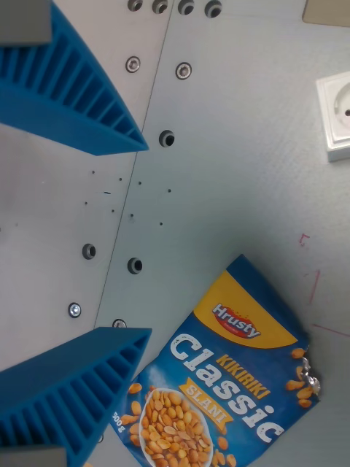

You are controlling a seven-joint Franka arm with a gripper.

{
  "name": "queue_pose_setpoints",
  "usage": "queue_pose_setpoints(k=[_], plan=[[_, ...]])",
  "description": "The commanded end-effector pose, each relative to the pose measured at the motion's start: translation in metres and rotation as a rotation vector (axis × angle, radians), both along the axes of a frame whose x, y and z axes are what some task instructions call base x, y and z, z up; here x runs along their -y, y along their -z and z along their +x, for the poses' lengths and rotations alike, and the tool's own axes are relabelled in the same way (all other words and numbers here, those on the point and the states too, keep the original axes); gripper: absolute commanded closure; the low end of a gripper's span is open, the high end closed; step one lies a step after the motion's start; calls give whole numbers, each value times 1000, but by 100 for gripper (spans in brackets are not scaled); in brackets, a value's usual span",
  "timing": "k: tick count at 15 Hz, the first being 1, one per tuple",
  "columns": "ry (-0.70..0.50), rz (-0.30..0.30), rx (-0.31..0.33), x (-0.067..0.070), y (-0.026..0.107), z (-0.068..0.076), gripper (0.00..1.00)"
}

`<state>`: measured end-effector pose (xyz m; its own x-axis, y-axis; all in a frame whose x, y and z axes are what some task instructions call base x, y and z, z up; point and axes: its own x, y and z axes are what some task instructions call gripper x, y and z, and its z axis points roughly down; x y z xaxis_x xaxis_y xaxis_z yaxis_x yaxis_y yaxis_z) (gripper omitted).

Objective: Move in base positive x

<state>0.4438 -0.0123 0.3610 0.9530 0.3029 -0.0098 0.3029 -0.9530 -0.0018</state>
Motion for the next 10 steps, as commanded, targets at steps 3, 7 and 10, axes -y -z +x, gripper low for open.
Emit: queue_pose_setpoints(k=[3,7,10], plan=[[0,0,7,4,-3,17,0],[0,0,7,10,-3,39,0],[0,0,7,14,-2,56,0]])
